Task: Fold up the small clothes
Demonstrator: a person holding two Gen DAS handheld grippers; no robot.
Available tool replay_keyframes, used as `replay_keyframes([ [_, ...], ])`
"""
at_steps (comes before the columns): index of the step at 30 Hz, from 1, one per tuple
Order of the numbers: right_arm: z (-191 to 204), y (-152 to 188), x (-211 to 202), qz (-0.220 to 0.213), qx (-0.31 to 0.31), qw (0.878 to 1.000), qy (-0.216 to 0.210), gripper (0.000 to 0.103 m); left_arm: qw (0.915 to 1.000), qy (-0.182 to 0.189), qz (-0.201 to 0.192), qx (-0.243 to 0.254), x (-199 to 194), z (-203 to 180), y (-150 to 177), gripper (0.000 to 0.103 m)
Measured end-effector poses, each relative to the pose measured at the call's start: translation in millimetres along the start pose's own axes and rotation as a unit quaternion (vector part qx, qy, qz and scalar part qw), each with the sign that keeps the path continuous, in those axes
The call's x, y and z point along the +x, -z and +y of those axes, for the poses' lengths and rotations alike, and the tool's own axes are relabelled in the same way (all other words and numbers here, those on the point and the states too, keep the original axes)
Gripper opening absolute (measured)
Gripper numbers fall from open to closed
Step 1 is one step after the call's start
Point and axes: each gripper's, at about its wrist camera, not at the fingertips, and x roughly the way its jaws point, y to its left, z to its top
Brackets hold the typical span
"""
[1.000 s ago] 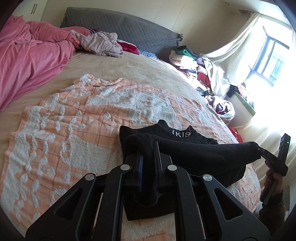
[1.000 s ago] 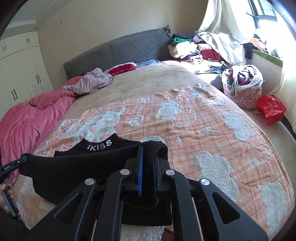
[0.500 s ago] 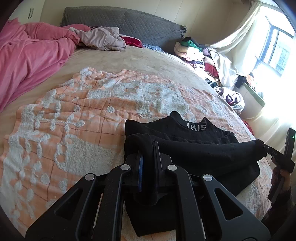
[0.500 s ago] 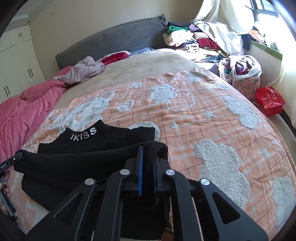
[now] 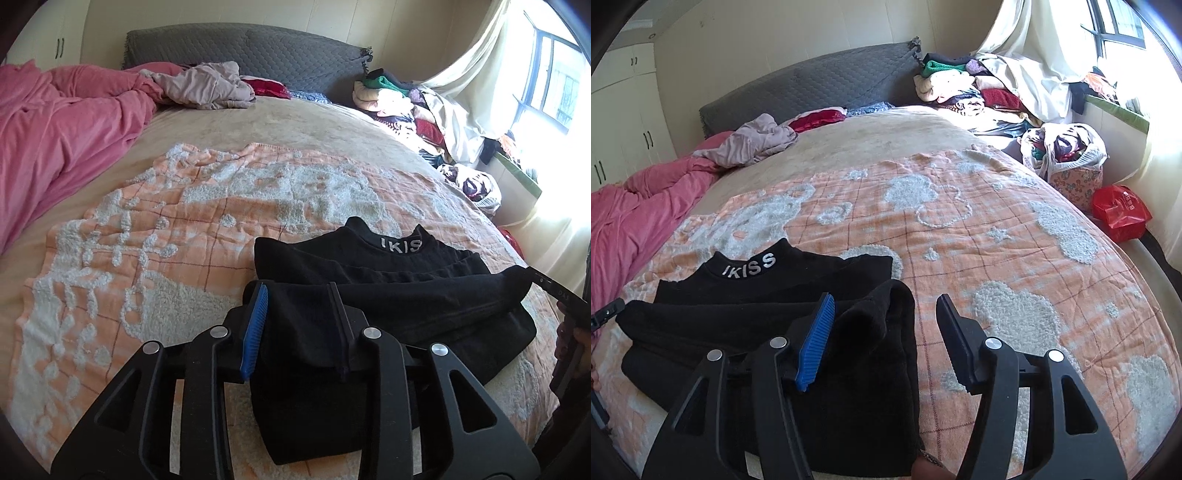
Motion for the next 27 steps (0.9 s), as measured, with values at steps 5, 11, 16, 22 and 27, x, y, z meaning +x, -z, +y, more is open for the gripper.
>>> replay_keyframes([
  [5, 29.5, 12.6, -20.2, -0.017, -0.055, 0.998, -0.027, 0.055, 0.9992, 0.016, -0.009, 0.034, -14.4, -29.4, 4.1, 0.026],
  [11, 74.5, 27.6, -24.7, 0.002, -0.119, 0.991, -0.068, 0.047, 0.9955, 0.051, 0.017, 0.079, -4.0, -71.4, 25.3, 0.033],
  [16, 88.5, 38.2, -17.1, 0.028, -0.139, 0.987, -0.075, 0.047, 0.9923, 0.062, 0.037, 0.101, 4.4, -88.9, 38.0, 0.049],
  [22, 89.9, 47.3, 0.1, 0.074, -0.15, 0.984, -0.06, 0.047, 0.9865, 0.081, 0.077, 0.119, 15.5, -100.9, 50.3, 0.049],
  [27, 86.2, 56.1, 20.2, 0.108, -0.159, 0.981, -0.034, 0.047, 0.9833, 0.076, 0.111, 0.123, 35.1, -98.6, 60.7, 0.049],
])
